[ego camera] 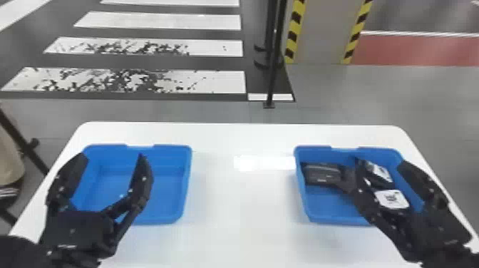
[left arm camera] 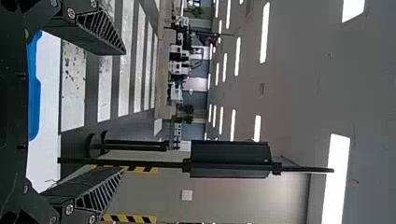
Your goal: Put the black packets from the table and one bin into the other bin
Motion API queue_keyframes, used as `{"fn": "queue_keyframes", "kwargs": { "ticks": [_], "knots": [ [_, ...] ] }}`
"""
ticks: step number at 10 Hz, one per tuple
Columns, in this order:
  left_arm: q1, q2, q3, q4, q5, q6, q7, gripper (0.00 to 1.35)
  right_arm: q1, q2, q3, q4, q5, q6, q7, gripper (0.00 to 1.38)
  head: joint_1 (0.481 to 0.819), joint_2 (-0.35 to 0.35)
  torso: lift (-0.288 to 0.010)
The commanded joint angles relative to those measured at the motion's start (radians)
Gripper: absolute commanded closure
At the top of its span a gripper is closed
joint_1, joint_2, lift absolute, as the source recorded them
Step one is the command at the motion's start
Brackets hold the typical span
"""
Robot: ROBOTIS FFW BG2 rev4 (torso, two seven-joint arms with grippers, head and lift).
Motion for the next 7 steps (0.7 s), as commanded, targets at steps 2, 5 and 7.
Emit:
{"fn": "queue_keyframes", "kwargs": {
  "ticks": [2,5,7],
  "knots": [
    [0.004,-0.001,0.004,-0.007,0.0,-0.003,0.0,0.16,0.0,0.0,0.001,0.001,-0.004,-0.012,0.0,0.13,0.695,-0.015,-0.11],
    [0.009,-0.004,0.012,-0.007,0.004,-0.008,0.0,0.16,0.0,-0.005,0.007,-0.007,-0.014,-0.014,-0.002,0.13,0.695,-0.013,-0.11],
    [0.011,-0.006,0.016,-0.007,0.006,-0.013,0.0,0.16,0.0,-0.005,0.007,-0.009,-0.018,-0.017,-0.003,0.13,0.695,-0.004,-0.11]
  ]
}}
